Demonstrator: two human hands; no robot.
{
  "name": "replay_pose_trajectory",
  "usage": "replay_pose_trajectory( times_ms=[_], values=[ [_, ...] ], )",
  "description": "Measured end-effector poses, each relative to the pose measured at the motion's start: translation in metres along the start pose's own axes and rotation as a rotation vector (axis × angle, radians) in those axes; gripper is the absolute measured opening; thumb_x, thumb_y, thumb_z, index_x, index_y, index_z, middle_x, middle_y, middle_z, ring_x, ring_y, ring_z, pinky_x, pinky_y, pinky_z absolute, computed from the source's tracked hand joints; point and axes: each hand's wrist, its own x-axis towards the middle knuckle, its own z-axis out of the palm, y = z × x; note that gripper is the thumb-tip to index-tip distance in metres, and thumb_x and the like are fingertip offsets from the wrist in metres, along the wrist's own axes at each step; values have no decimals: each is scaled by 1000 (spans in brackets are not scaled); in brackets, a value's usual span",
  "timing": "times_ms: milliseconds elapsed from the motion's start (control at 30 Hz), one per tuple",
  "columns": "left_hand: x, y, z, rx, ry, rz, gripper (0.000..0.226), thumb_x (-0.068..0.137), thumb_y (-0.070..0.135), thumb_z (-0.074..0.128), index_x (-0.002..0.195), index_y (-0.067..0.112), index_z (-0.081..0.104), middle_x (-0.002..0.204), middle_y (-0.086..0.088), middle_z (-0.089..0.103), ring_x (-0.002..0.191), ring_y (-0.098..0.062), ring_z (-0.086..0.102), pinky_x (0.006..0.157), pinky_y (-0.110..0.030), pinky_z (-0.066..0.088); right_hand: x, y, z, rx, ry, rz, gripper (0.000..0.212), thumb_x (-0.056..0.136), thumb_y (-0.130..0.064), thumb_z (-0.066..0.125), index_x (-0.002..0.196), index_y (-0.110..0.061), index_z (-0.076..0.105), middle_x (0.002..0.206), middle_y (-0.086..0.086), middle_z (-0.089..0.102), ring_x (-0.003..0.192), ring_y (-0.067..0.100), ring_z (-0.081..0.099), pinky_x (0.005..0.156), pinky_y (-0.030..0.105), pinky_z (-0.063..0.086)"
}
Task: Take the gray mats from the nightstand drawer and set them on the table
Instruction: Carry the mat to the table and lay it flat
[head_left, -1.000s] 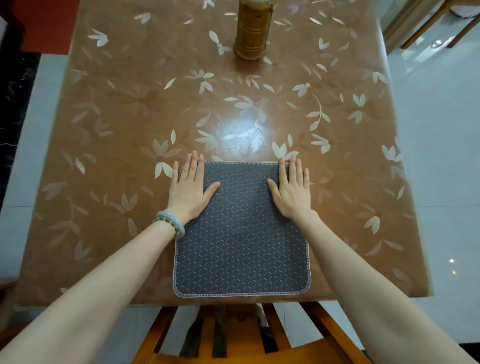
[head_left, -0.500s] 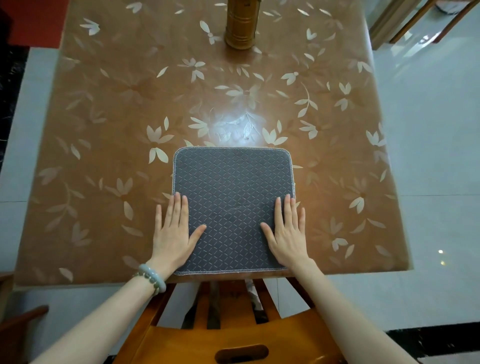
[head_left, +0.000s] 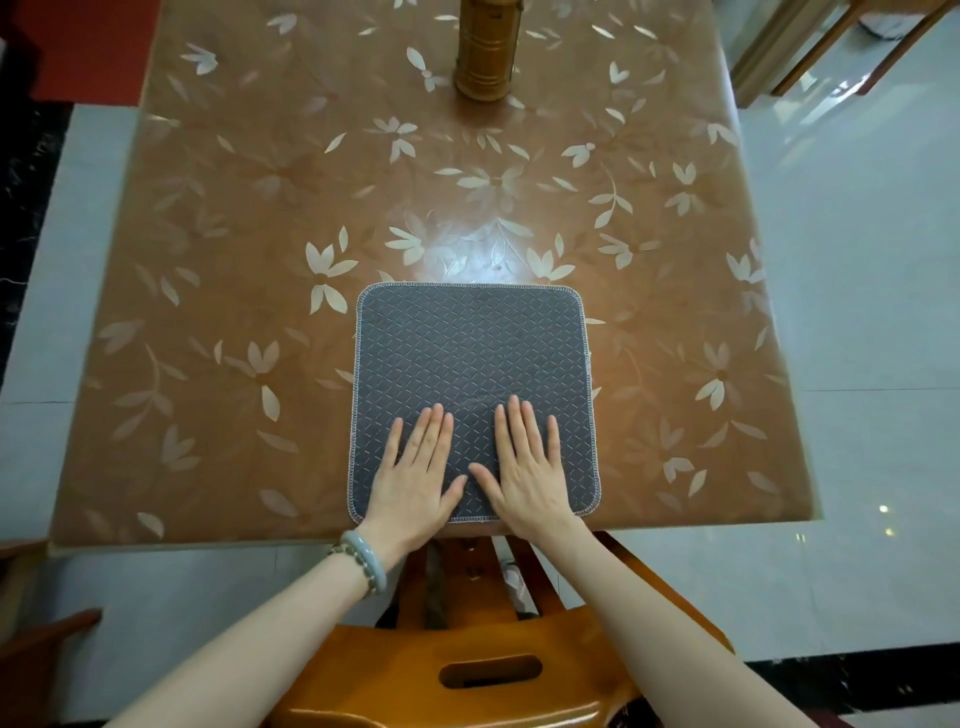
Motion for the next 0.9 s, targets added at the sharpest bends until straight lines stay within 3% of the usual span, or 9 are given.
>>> replay_pose_trajectory(
  times_ms=[100,267,433,500,600,667,800,900],
  values=[
    [-3,-2,6,5,-20,-15,72,93,49,23,148,3,15,157,-15,17,146,-27,14,116,-51,8,-2,1,7,-13,-28,9,76,94,-59,18,150,-8,11,159,13,8,146,28,1,116,48,-2],
    [0,0,7,51,-78,-29,73,94,51,13,149,6,-2,158,-12,-2,148,-25,-2,119,-50,-3,-1,2,8,-23,-51,10,77,94,-59,18,150,-8,13,158,13,10,147,29,3,117,49,-2],
    [-1,3,-6,15,-124,-42,71,96,51,13,151,9,-3,161,-10,-1,149,-23,-3,120,-45,-4,3,4,-5,14,-203,-4,79,93,-61,14,150,-11,-6,160,10,-9,145,26,-17,115,47,-15],
    [3,4,-19,-65,-176,-81,71,98,47,29,153,11,2,162,-7,-1,149,-21,-5,120,-42,-2,10,1,-22,41,-282,-14,80,94,-56,30,151,-11,-3,160,13,-8,146,30,-11,116,50,-6],
    [6,11,-58,-362,-234,-282,73,94,38,52,152,13,17,162,-8,-5,148,-24,-8,117,-45,7,25,2,-74,234,-450,12,67,93,-45,46,148,-13,25,156,13,22,143,32,21,114,46,20],
    [1,16,-88,-569,-177,-383,77,91,36,59,152,15,17,162,-8,-6,149,-23,-5,117,-44,9,25,5,-115,385,-511,19,64,91,-46,50,146,-18,32,152,8,35,137,27,36,110,41,30],
    [-42,27,-146,-974,60,-386,76,90,33,63,151,23,19,157,0,27,142,-15,28,113,-36,26,-9,2,-179,589,-343,-126,69,86,-50,58,145,-30,30,144,3,45,128,20,47,98,35,43],
    [-98,33,-174,-1160,212,-351,68,89,33,64,147,25,30,145,3,45,127,-8,48,97,-22,40,-44,-14,-202,778,-231,-283,68,84,-45,63,143,-35,31,139,0,49,120,15,52,97,34,46]
  ],
)
